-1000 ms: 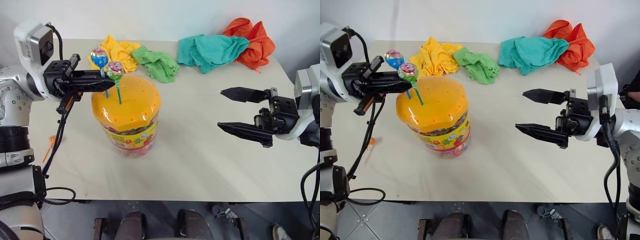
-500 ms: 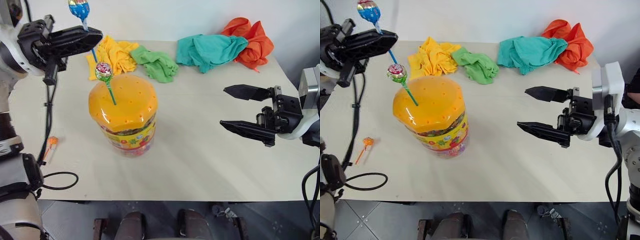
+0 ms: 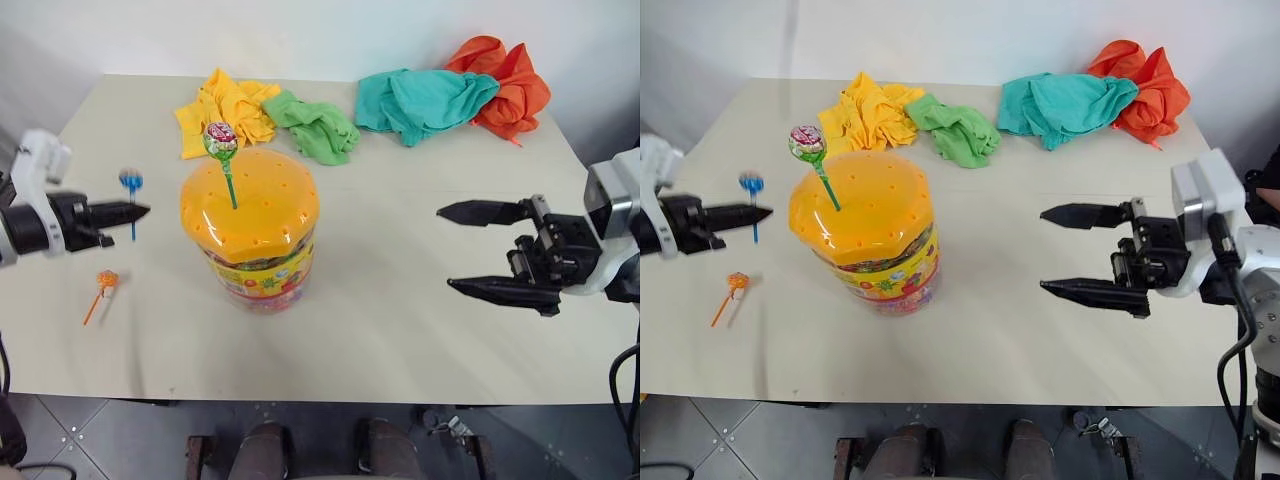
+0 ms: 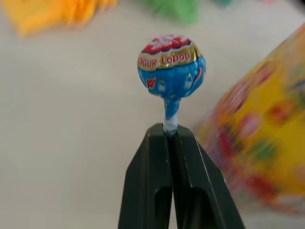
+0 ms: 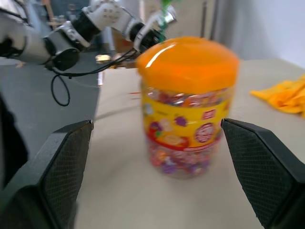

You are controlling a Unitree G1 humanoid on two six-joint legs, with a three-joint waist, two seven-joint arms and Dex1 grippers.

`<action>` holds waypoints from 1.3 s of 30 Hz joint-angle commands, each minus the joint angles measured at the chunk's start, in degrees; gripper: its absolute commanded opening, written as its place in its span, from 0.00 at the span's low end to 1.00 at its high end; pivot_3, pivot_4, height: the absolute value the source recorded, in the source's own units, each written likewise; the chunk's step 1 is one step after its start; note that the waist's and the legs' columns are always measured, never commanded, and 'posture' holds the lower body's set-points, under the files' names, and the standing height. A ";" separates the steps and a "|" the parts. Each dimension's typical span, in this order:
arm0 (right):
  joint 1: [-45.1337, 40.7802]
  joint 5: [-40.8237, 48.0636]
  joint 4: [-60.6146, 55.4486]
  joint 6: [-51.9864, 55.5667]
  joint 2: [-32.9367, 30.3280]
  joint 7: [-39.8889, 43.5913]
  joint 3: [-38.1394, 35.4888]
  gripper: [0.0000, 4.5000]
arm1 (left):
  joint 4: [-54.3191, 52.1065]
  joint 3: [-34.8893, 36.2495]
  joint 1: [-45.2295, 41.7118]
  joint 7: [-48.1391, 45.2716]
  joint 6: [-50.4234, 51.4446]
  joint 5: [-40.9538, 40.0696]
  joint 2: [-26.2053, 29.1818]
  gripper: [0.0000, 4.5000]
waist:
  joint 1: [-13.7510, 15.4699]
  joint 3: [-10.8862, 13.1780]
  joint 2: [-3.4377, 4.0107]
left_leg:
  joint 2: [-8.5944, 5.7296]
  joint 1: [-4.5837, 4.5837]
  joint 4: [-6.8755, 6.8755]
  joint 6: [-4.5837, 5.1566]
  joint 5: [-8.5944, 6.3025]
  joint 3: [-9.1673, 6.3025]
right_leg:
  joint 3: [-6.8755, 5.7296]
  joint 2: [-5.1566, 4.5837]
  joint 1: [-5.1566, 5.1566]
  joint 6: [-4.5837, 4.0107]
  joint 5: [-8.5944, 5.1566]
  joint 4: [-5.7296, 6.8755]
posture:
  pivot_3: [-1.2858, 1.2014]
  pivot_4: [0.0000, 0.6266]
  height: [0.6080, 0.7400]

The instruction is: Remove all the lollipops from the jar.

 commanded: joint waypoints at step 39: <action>-4.98 -5.14 1.69 -2.44 2.28 -2.43 3.45 1.00 | -4.16 -1.33 0.56 6.02 12.06 0.18 -1.15 0.28 | -0.07 0.01 0.01 | -0.02 0.01 0.00 -0.05 -0.01 0.03 | 0.01 0.01 -0.01 0.00 0.00 -0.01 | 0.52 0.24 1.00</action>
